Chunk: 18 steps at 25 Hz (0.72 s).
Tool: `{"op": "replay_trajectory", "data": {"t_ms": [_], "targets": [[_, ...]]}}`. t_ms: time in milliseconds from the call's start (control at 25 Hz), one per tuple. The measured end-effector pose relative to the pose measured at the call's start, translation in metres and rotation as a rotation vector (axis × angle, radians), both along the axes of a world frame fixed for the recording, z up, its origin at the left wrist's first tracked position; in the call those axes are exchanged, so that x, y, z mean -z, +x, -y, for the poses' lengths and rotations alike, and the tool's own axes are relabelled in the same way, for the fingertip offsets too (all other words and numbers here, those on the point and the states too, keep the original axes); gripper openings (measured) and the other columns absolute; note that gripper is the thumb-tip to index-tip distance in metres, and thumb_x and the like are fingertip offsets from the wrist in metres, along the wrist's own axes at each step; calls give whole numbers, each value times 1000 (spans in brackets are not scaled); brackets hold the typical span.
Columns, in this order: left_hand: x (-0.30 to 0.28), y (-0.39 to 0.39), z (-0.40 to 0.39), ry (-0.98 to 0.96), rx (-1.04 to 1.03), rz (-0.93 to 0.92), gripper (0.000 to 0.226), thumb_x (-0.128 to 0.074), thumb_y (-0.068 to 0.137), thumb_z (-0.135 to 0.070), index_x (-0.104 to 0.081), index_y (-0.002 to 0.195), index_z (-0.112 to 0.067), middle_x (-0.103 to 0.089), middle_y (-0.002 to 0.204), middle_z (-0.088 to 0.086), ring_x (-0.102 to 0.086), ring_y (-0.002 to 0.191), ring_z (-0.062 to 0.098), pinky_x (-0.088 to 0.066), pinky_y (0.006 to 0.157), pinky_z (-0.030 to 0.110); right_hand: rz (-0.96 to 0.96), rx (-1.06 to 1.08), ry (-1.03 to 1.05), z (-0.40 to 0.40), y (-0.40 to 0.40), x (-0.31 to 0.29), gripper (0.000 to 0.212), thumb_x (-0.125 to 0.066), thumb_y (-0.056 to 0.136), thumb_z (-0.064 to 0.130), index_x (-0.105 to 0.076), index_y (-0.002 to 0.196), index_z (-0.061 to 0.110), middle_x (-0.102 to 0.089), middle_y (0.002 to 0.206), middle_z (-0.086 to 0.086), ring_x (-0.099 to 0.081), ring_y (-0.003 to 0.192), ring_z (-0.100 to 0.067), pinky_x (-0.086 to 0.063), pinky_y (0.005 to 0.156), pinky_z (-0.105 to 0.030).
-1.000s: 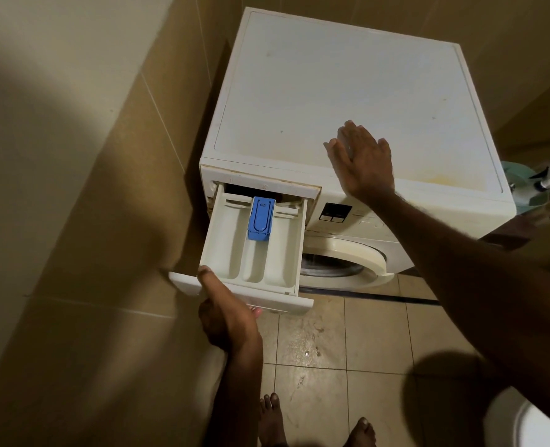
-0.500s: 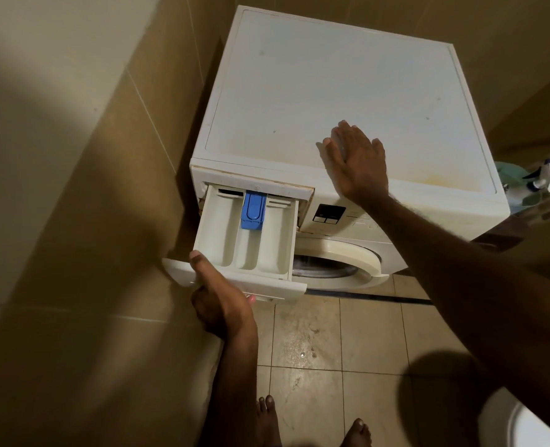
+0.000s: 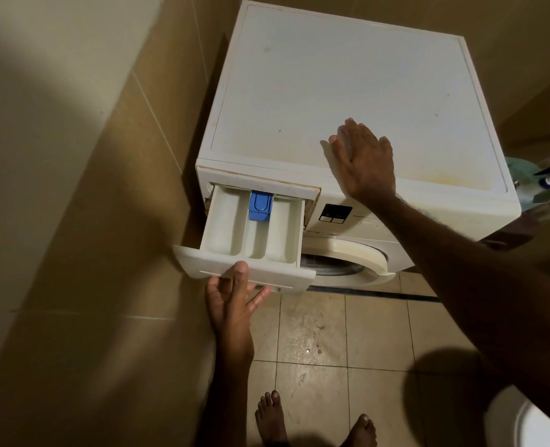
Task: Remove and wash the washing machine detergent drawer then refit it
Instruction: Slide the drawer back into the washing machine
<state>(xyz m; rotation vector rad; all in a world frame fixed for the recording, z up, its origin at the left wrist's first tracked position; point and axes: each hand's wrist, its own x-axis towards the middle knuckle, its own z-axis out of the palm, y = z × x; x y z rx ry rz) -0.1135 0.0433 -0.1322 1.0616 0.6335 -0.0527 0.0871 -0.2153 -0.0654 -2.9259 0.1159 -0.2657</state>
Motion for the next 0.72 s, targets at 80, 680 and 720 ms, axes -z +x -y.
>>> {"op": "replay_trajectory", "data": {"t_ms": [80,680,720], "targets": [[0,15,2,-3,-3,-6,67,-81,81,-49,-57,136,-19,-70,133,3,-71,119,30,-64,86,48,2,-8,-28,0,-1,1,57,-20,112,48,-52,139,9,-52,149,-8,-48,137,-25,-39,110,-53],[-13,111,27,-13,88,28,75,-79,82,-42,-51,145,-12,-71,132,11,-73,115,32,-64,87,49,58,-12,41,2,1,4,54,-20,111,47,-55,135,14,-52,153,-6,-46,142,-26,-35,114,-57],[-15,123,29,-2,95,21,72,-79,83,-41,-53,141,-8,-73,128,9,-74,113,32,-64,89,51,73,-9,48,2,1,5,52,-21,111,46,-56,133,15,-54,151,-5,-47,141,-26,-36,112,-57]]}}
